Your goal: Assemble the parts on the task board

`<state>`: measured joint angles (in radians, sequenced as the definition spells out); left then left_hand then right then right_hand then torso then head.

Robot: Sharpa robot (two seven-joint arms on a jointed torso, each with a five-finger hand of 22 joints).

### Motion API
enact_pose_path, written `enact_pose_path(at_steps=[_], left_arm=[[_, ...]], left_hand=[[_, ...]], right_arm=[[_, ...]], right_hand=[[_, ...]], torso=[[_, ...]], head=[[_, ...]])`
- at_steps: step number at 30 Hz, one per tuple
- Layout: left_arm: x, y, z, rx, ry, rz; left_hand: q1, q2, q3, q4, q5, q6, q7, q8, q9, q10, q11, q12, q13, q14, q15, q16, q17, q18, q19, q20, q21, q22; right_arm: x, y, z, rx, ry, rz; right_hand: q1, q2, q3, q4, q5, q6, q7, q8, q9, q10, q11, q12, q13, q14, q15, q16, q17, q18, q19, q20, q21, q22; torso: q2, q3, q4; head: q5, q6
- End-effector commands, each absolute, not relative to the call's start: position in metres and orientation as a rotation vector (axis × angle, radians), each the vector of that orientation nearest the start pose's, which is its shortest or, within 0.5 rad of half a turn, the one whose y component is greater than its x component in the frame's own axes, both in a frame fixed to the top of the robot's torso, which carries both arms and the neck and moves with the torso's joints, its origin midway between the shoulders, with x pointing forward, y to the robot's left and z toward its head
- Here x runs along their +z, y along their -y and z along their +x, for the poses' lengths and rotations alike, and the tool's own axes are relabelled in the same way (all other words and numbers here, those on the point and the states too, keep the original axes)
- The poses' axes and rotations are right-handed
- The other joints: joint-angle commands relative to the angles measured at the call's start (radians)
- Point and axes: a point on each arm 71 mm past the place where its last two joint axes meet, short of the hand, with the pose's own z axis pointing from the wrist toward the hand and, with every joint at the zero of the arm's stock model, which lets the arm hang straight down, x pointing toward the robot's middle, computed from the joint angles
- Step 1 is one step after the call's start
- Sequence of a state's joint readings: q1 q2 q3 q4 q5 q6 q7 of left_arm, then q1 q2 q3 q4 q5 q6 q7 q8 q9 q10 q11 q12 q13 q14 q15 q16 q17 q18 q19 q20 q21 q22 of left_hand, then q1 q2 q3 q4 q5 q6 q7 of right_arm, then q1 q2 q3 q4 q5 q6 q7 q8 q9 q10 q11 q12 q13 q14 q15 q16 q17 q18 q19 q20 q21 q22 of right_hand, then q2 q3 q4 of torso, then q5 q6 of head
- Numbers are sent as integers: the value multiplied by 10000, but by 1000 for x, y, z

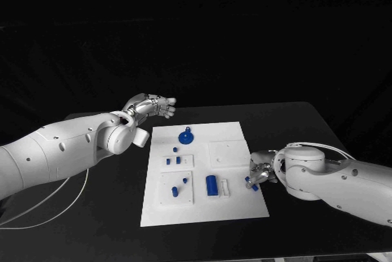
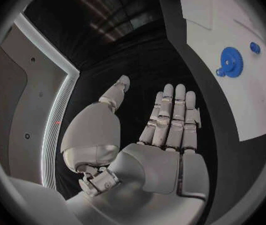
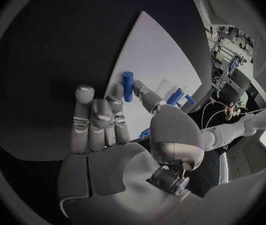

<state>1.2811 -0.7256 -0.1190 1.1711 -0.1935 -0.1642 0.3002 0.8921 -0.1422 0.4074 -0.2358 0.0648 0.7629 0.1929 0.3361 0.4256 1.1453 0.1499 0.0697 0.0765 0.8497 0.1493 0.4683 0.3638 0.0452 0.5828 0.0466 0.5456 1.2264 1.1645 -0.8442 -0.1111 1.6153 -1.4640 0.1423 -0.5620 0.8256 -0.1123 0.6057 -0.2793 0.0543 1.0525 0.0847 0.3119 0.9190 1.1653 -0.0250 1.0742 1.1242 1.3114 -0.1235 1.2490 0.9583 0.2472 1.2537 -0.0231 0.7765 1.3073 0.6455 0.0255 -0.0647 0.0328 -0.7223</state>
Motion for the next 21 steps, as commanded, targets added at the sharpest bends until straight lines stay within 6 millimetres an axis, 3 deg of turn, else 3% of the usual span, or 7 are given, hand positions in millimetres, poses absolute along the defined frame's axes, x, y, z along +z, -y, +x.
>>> enact_pose_path(at_steps=[1,6,9,12,21], left_arm=[[-184,-249,551,-13406,-15489,-9022],[-184,-248,551,-13405,-15493,-9023],[-184,-248,551,-13421,-15502,-9016],[-184,-248,551,-13414,-15507,-9022],[-184,-248,550,-13403,-15512,-9028]], left_hand=[[-89,-17,-51,22,-48,-48,2,53,-7,-45,-44,31,-14,53,8,-57,12,187,69,28,-57,15],[-88,-19,-53,18,-48,-50,3,53,-7,-44,-45,32,-14,53,8,-59,15,187,69,28,-59,17],[-88,-17,-53,17,-48,-51,3,53,-8,-44,-45,32,-14,54,8,-60,17,188,69,28,-60,18],[-88,-15,-53,16,-47,-51,3,54,-8,-43,-45,32,-14,54,8,-60,19,188,70,28,-61,18],[-88,-6,-53,14,-45,-54,3,55,-8,-42,-46,33,-13,57,7,-63,24,190,72,27,-64,21]], right_arm=[[-273,201,433,1042,-22896,-2939],[-275,203,433,1200,-23066,-2511],[-276,204,433,1544,-23294,-1972],[-277,202,429,2263,-23834,-1392],[-273,193,427,4152,-23588,785]], right_hand=[[192,-121,71,-55,-54,-122,21,-492,-3224,78,6,-69,-15,8,-46,-30,-6,146,-23,69,65,145],[783,-169,659,-3,-48,-102,27,-515,-3257,92,11,-97,-19,23,-40,-60,-31,143,-24,82,49,113],[1080,75,1130,-2,186,-70,39,-541,-3306,108,29,-112,-21,39,-20,-77,-48,137,-29,124,49,107],[1033,236,1324,16,566,-30,47,-547,-3338,129,29,-107,-13,48,-13,-81,-55,145,-28,169,70,117],[715,399,1341,79,741,10,32,-554,-3375,186,16,-90,-2,60,-36,-94,-75,146,-10,168,97,115]], torso=[[6,10,9],[5,0,5],[7,-2,8],[6,4,10],[6,10,8]], head=[[-5,-8],[-21,2],[-19,-6],[-9,-14],[34,-30]])
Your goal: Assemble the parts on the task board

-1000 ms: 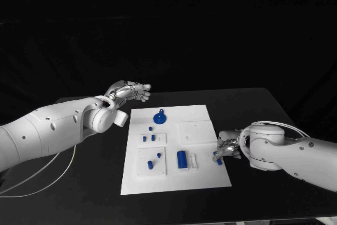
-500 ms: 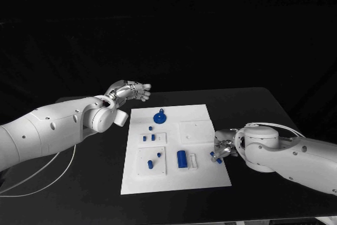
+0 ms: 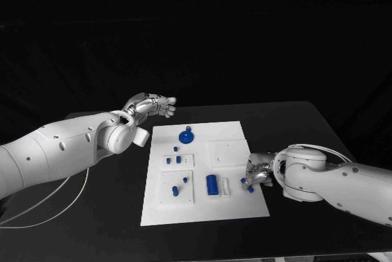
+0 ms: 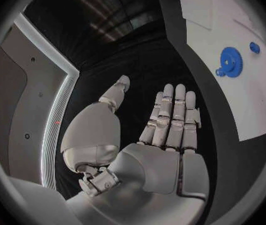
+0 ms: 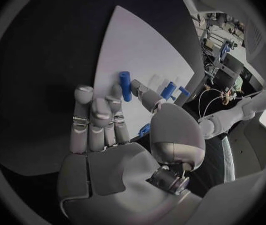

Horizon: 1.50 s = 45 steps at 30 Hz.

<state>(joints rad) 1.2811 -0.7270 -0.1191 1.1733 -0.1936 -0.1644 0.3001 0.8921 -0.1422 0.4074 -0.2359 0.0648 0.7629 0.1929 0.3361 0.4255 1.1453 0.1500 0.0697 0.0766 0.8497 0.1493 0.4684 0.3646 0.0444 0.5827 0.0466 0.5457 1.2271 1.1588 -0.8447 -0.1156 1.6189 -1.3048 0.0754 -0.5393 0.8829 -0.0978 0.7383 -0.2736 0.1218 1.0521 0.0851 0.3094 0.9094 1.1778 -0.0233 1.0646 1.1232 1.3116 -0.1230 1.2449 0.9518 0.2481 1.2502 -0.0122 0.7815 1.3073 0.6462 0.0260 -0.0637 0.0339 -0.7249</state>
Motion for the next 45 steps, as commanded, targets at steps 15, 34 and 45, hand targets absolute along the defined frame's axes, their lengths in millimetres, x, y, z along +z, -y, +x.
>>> enact_pose_path(at_steps=[15,34,45], left_arm=[[-184,-248,550,-13405,-15533,-9025],[-184,-245,550,-13368,-15711,-8744],[-185,-245,550,-13359,-15735,-8757]], left_hand=[[-72,9,-50,-4,-35,-49,0,64,-7,-31,-51,39,-11,65,5,-69,32,201,79,26,-71,22],[-81,18,-57,-9,-32,-44,-2,72,-7,-26,-53,42,-10,70,5,-76,46,200,85,27,-77,30],[-96,28,-63,-6,-34,-44,-2,75,-8,-22,-54,43,-10,77,3,-79,57,203,97,25,-77,37]], right_arm=[[-265,185,425,5869,-22806,3333],[-266,167,423,6369,-23123,2925],[-268,168,425,5974,-23320,2579]], right_hand=[[-300,-22,-242,179,14,49,2,-525,-3293,103,-32,14,15,59,-89,-36,0,137,100,-55,71,86],[-446,-7,-413,249,-9,43,-7,-529,-3297,101,-42,4,16,50,-104,-41,1,137,97,-99,58,68],[-553,-24,-535,313,-84,45,-12,-529,-3299,99,-47,-2,19,41,-110,-47,1,137,86,-117,47,58]], torso=[[-1,0,-3],[-1,-5,-10],[1,-5,-2]], head=[[76,-8],[102,1],[113,-2]])
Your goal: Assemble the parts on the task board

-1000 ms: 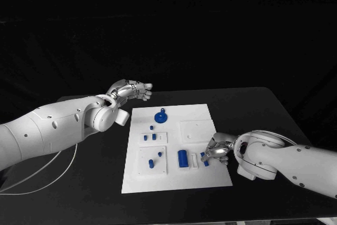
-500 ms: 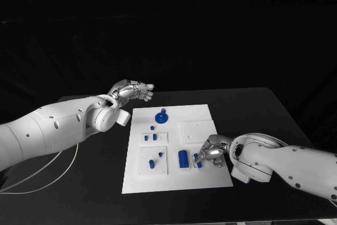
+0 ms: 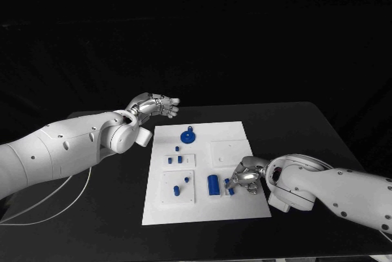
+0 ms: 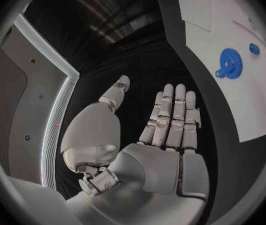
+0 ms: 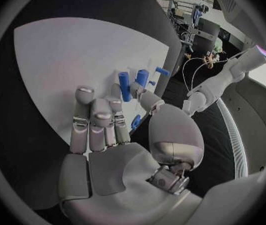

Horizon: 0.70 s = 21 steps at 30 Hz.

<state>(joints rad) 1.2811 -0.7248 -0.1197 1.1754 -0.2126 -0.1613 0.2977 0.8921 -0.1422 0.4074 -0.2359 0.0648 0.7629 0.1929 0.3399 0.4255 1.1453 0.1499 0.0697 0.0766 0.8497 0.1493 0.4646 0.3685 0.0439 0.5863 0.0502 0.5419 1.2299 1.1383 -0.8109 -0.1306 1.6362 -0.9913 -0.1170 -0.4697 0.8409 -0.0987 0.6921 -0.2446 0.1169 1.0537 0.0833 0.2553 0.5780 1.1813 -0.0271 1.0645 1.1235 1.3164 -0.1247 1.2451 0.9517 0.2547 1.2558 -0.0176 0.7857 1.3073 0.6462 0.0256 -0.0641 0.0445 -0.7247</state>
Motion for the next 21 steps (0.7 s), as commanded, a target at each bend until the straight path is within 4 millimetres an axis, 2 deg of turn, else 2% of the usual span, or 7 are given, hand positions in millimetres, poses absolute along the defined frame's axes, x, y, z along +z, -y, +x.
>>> enact_pose_path(at_steps=[1,5,9,13,17,21], left_arm=[[-185,-245,550,-13360,-15738,-8757],[-185,-245,550,-13355,-15737,-8760],[-185,-245,550,-13352,-15739,-8763],[-185,-245,550,-13347,-15738,-8764],[-185,-245,550,-13350,-15745,-8765],[-185,-246,550,-13328,-15741,-8776]], left_hand=[[-97,28,-64,-6,-34,-44,-2,37,-8,-22,-54,43,-10,78,3,-41,19,208,62,-11,-40,10],[-99,29,-65,-6,-35,-45,-2,38,-8,-20,-54,44,-10,80,2,-42,22,209,65,-12,-40,11],[-101,29,-67,-7,-35,-44,-3,39,-8,-19,-55,45,-9,82,2,-43,25,210,68,-13,-41,13],[-102,28,-68,-9,-36,-45,-3,40,-9,-18,-56,45,-9,83,1,-45,28,211,70,-13,-41,15],[-103,28,-69,-10,-36,-45,-3,41,-9,-17,-56,45,-9,84,0,-46,30,212,72,-14,-42,17],[-106,29,-70,-10,-36,-45,-3,41,-9,-17,-56,45,-9,85,0,-47,33,212,74,-14,-43,18]], right_arm=[[-268,168,425,5930,-23334,2534],[-268,168,426,5801,-23305,2340],[-268,168,426,5730,-23280,2189],[-268,167,425,5761,-23293,2148],[-268,167,425,5781,-23283,2142],[-268,166,425,5847,-23295,2093]], right_hand=[[-153,-27,-92,41,-63,26,5,10,13,64,-10,-2,18,-8,-93,-49,2,71,28,-65,2,56],[-263,-137,-167,165,-257,23,2,4,6,55,-12,-12,19,-14,-96,-58,-1,71,17,-74,-12,44],[-402,-403,-212,398,-545,18,-4,-6,-5,45,-13,-25,20,-18,-101,-71,-4,71,16,-89,-28,26],[-579,-602,-348,572,-598,11,-2,-10,-9,41,-13,-28,25,-19,-102,-73,-2,71,16,-93,-31,22],[-763,-672,-608,637,-599,3,-4,-9,-3,32,-19,-28,33,-26,-106,-72,5,71,0,-103,-32,25],[-948,-635,-890,702,-590,-5,-11,-7,4,19,-30,-32,42,-40,-115,-73,13,71,-24,-123,-41,24]], torso=[[1,-1,2],[0,-2,2],[0,2,1],[-1,3,-2],[-1,3,-2],[1,3,0]], head=[[8,-4],[11,-14],[25,-23],[39,-23],[39,-23],[40,-18]])
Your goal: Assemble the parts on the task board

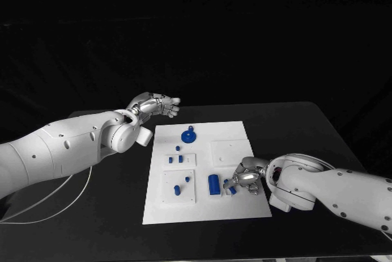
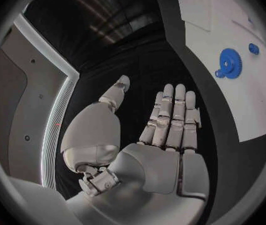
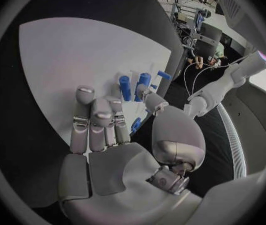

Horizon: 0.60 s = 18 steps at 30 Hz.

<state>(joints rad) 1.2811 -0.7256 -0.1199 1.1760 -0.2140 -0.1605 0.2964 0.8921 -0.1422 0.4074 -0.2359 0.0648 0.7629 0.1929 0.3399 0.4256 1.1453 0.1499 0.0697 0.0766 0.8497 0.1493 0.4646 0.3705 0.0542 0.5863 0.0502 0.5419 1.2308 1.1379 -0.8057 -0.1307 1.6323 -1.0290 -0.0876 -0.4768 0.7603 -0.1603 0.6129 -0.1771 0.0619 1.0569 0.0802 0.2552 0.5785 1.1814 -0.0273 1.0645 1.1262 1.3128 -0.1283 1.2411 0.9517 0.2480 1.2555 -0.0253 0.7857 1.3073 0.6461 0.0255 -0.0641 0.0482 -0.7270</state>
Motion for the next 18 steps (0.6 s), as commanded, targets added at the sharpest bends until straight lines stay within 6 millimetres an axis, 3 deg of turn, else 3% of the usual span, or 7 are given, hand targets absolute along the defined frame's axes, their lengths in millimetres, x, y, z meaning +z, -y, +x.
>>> enact_pose_path(at_steps=[1,18], left_arm=[[-185,-246,550,-13328,-15745,-8777],[-185,-247,550,-13286,-15755,-8800]], left_hand=[[-107,29,-71,-9,-36,-45,-3,42,-9,-17,-56,45,-9,85,0,-48,13,110,74,-14,-43,10],[-117,27,-77,-10,-39,-46,-4,46,-10,-14,-58,46,-9,91,-2,-52,25,111,81,-15,-47,17]], right_arm=[[-268,166,424,5873,-23297,2080],[-266,171,419,5970,-23367,2094]], right_hand=[[-213,1,-165,74,-36,-39,18,-6,-1,15,-29,-35,16,-6,-83,-35,15,138,-28,-49,-46,21],[-657,202,-492,379,133,-39,0,-12,-3,3,-47,-50,27,-30,-101,-42,31,138,-78,-87,-76,13]], torso=[[0,3,-1],[0,5,-9]], head=[[6,3],[40,-3]])
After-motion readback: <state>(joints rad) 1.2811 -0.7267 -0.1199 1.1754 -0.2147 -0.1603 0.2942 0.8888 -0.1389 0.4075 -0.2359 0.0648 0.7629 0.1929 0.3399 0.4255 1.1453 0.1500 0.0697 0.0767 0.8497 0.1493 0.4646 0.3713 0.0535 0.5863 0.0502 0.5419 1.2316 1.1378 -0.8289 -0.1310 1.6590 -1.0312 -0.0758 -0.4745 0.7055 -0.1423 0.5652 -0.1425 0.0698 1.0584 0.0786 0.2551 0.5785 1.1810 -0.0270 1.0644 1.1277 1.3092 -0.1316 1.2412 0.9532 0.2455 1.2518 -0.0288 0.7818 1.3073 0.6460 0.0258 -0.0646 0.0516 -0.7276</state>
